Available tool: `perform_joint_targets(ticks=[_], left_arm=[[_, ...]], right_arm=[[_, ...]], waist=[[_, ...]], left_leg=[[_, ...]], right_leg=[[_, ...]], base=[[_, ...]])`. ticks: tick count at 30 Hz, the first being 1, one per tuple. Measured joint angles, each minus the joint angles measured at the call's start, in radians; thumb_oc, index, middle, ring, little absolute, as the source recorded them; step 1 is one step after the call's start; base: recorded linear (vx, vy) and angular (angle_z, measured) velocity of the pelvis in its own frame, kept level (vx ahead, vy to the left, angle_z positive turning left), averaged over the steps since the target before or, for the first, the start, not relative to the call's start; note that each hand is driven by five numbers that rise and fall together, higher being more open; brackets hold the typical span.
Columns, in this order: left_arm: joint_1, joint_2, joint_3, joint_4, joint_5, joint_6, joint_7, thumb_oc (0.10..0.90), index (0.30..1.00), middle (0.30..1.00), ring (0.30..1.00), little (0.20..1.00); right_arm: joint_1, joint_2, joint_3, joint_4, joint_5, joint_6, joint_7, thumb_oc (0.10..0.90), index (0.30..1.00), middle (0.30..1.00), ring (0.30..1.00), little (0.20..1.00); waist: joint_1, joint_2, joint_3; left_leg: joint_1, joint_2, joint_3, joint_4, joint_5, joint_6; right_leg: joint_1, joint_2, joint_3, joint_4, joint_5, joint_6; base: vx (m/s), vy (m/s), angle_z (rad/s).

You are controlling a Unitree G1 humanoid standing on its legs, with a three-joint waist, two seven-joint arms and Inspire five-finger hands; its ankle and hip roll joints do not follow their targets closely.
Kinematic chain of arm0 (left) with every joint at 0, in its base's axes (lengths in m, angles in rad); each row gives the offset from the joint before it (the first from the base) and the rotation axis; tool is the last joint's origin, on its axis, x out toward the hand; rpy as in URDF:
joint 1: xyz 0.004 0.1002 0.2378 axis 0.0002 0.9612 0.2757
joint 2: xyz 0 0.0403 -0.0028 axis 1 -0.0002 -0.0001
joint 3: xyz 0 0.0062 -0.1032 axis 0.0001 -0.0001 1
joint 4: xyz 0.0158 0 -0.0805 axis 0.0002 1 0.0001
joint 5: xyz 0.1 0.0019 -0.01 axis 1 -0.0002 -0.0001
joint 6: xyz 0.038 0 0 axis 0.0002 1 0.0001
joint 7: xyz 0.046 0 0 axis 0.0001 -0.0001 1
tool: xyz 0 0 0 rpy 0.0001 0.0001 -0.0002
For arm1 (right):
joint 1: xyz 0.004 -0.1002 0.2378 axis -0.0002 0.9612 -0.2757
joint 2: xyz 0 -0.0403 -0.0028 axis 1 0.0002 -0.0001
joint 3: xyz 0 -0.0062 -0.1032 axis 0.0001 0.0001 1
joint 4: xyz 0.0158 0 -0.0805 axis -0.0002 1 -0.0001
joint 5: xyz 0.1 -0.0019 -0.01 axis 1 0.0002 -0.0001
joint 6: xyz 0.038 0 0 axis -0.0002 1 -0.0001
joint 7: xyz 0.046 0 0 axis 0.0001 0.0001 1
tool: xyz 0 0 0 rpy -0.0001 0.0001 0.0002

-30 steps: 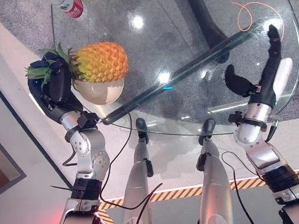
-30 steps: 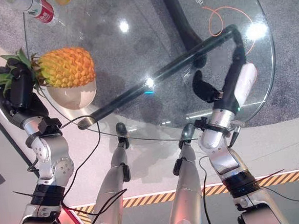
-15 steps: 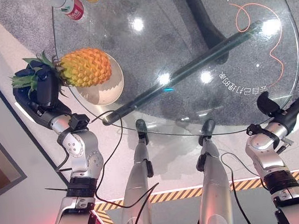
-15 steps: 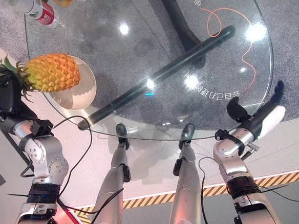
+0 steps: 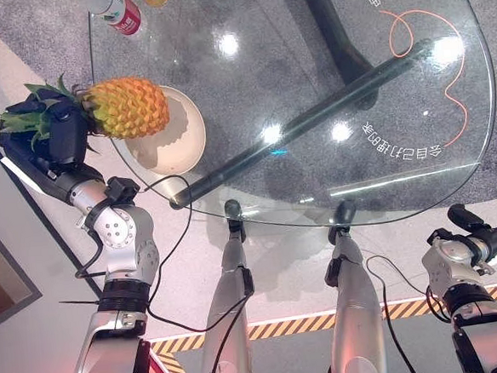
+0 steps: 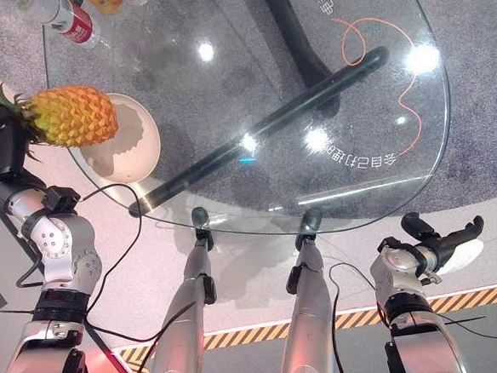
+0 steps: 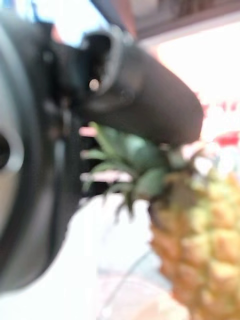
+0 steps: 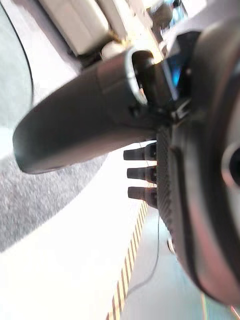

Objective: Pick up the fruit to the plate

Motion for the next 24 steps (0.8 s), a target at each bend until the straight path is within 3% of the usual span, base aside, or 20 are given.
perform_joint_targets(ticks=[4,15,24], left_arm=[[-0.010,0.006,-0.007,0.017,0.008,0.000,0.032,0.100,0.300,0.300,0.300,0.200],[-0.022,0.086,-0.067,0.082,0.232,0.015,0.144,0.100,0.300,0.300,0.300,0.200],[-0.059,0.098,-0.111,0.114,0.393,0.038,0.186,0.100,0.300,0.300,0.300,0.200]], right_arm=[[-0.001,0.000,-0.007,0.066,0.019,0.004,0.030,0.800,0.900,0.900,0.900,0.900],[-0.002,0.000,-0.007,0.125,0.019,0.012,0.085,0.800,0.900,0.900,0.900,0.900],[-0.003,0.000,-0.006,0.124,0.018,0.011,0.085,0.800,0.900,0.900,0.900,0.900]], waist=[[0.003,0.000,0.000],[0.004,0.000,0.000],[0.004,0.000,0.000]], left_leg=[[0.007,0.000,-0.004,0.000,0.000,0.000],[0.011,0.001,-0.005,0.000,0.000,0.000],[0.011,0.002,-0.005,-0.001,0.000,0.000]], right_leg=[[0.010,0.000,-0.001,-0.003,0.000,0.000],[0.016,0.004,0.000,-0.011,0.002,-0.001],[0.016,0.005,0.000,-0.012,0.002,-0.001]], base=[[0.00,0.000,0.00],[0.00,0.000,0.00],[0.00,0.000,0.00]])
